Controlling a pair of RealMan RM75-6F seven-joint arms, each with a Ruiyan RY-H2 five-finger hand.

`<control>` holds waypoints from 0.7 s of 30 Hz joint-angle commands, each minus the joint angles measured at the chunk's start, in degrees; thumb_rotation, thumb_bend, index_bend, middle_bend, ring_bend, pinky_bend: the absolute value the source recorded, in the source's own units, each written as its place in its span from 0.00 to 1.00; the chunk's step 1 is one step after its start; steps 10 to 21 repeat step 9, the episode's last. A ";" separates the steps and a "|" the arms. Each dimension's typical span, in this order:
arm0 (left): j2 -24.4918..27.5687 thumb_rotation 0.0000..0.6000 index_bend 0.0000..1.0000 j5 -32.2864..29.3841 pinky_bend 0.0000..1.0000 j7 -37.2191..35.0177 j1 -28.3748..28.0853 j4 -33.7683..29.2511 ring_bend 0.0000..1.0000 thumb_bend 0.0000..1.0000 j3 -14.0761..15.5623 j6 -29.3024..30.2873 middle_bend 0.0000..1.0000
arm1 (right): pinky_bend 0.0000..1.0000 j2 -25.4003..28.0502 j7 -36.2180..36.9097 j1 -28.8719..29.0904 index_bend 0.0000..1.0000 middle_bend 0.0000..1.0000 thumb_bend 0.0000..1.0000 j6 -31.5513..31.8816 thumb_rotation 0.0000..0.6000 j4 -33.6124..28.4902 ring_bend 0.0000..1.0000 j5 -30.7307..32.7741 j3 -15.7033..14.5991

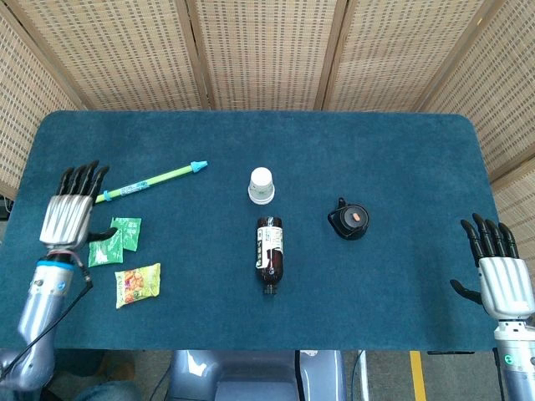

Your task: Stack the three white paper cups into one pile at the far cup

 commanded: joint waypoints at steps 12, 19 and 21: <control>2.45 1.00 0.00 11.13 0.00 -7.01 12.82 0.43 0.00 0.00 5.30 7.00 0.00 | 0.00 0.39 -0.71 -0.46 0.00 0.00 0.00 0.60 1.00 -0.99 0.00 -0.75 -0.28; 2.45 1.00 0.00 11.13 0.00 -7.01 12.82 0.43 0.00 0.00 5.30 7.00 0.00 | 0.00 0.39 -0.71 -0.46 0.00 0.00 0.00 0.60 1.00 -0.99 0.00 -0.75 -0.28; 2.45 1.00 0.00 11.13 0.00 -7.01 12.82 0.43 0.00 0.00 5.30 7.00 0.00 | 0.00 0.39 -0.71 -0.46 0.00 0.00 0.00 0.60 1.00 -0.99 0.00 -0.75 -0.28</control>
